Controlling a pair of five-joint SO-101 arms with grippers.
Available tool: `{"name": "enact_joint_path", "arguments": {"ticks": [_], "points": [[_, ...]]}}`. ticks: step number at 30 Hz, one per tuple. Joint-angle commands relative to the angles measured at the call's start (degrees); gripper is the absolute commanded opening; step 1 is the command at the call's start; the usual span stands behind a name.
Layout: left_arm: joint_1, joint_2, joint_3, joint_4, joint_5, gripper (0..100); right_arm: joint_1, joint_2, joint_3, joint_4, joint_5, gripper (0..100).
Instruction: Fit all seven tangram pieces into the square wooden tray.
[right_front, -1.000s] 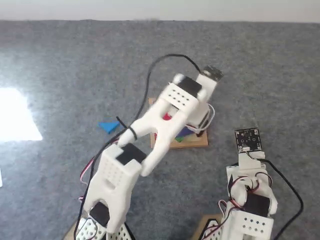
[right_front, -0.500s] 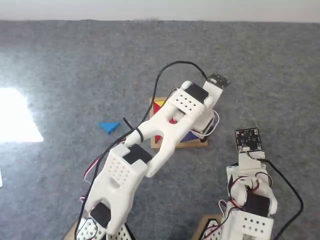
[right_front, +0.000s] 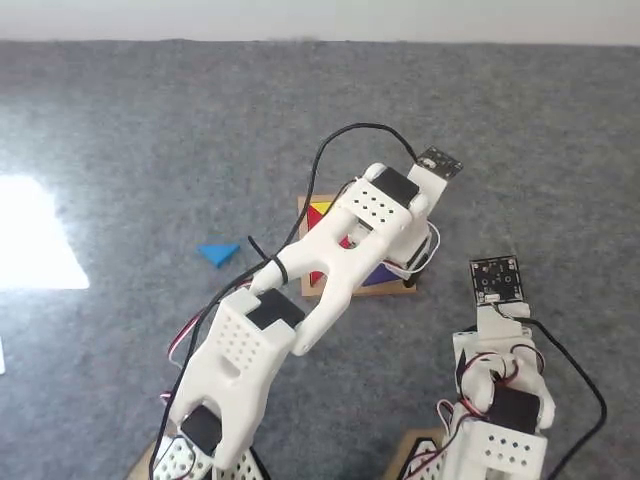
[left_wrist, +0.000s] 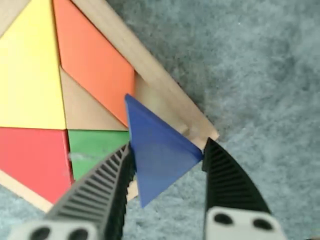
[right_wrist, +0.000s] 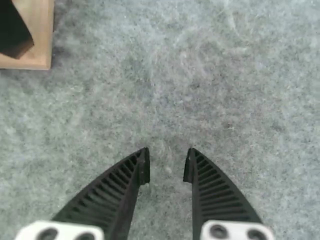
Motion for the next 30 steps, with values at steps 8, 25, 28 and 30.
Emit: {"name": "enact_joint_path", "arguments": {"ticks": [8, 25, 28, 30], "points": [[-0.53, -0.44, -2.77, 0.88, -0.53, 28, 0.13, -0.48, 0.97, -0.04, 0.79, 13.3], [-3.52, -7.03, -2.07, 7.21, -1.58, 25, 0.04, -0.48, 0.97, -0.04, 0.79, 13.3], [-6.33, -6.68, -1.89, 5.36, -3.25, 25, 0.04, -0.48, 0.97, -0.04, 0.79, 13.3], [-6.51, -6.42, -1.63, 4.75, -3.52, 25, 0.04, -0.48, 0.97, -0.04, 0.79, 13.4]]}}
